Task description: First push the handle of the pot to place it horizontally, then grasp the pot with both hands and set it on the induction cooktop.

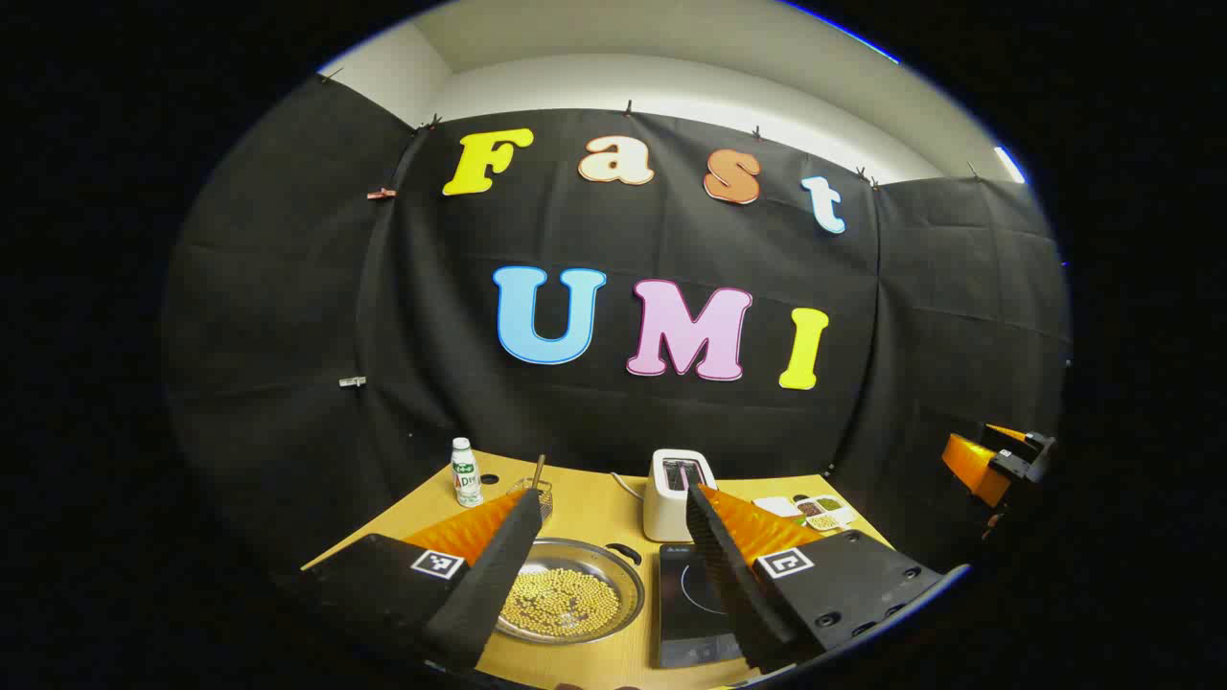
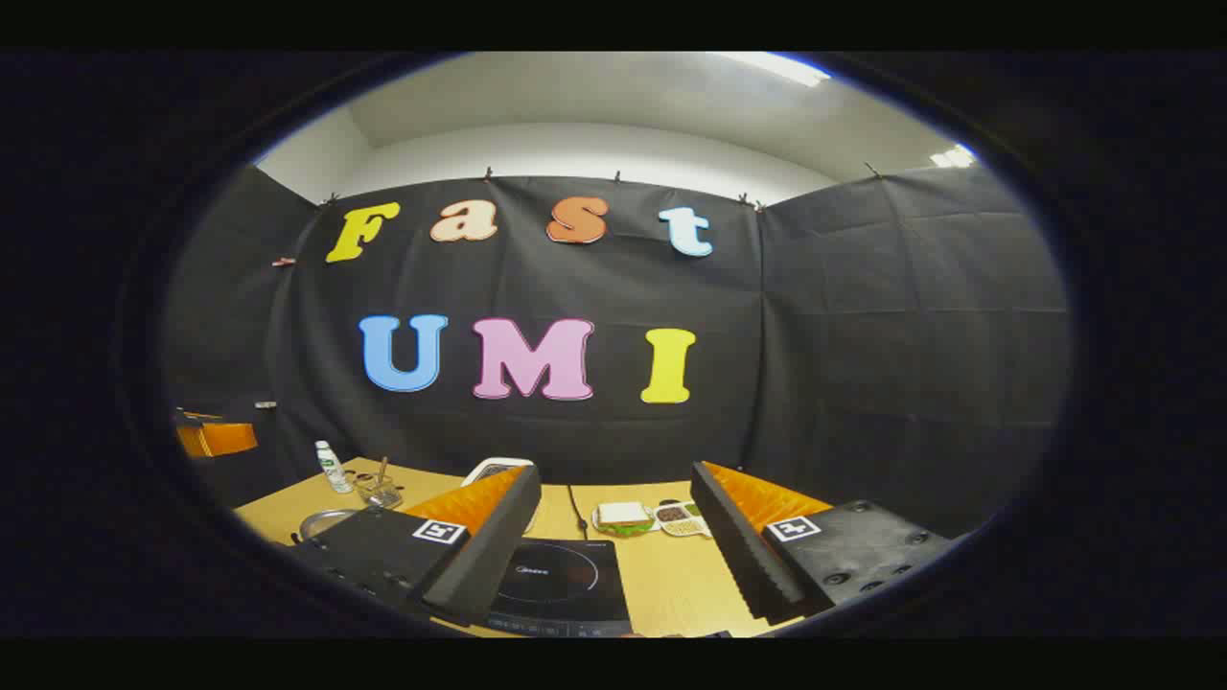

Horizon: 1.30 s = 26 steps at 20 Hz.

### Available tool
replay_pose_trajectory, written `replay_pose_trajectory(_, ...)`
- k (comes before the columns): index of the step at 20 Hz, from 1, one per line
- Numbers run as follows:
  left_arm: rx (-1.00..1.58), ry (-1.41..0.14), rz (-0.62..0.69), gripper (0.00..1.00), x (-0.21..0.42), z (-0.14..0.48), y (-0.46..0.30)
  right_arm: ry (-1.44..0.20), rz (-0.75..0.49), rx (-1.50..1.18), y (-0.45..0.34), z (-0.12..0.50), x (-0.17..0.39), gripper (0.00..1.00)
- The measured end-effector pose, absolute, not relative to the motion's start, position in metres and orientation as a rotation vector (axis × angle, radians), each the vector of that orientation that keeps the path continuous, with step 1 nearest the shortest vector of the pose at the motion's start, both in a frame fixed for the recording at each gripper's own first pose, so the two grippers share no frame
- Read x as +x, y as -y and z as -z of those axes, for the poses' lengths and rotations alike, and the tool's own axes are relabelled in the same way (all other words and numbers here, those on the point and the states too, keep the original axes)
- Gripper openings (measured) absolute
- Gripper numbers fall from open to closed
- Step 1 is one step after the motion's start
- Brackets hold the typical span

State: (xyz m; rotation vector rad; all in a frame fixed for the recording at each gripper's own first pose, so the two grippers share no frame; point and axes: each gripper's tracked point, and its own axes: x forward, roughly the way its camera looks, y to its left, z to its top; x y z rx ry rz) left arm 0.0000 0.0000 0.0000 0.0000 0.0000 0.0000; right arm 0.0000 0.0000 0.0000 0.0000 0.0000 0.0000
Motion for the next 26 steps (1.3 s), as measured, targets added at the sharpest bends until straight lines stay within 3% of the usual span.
replay_pose_trajectory(1,0.000,-0.003,-0.005,0.95,0.003,-0.001,-0.002,-0.003,-0.003,0.002,0.000,0.001,0.003,0.99)
replay_pose_trajectory(6,-0.005,-0.011,-0.017,0.95,0.011,0.002,-0.004,-0.022,-0.018,0.011,0.003,0.010,0.017,0.96)
replay_pose_trajectory(22,-0.003,-0.114,-0.066,0.95,0.022,0.022,0.007,-0.109,-0.102,0.096,0.033,0.049,0.058,0.98)
replay_pose_trajectory(26,0.019,-0.134,-0.057,0.95,0.025,0.024,0.012,-0.148,-0.076,0.108,0.053,0.067,0.066,0.98)
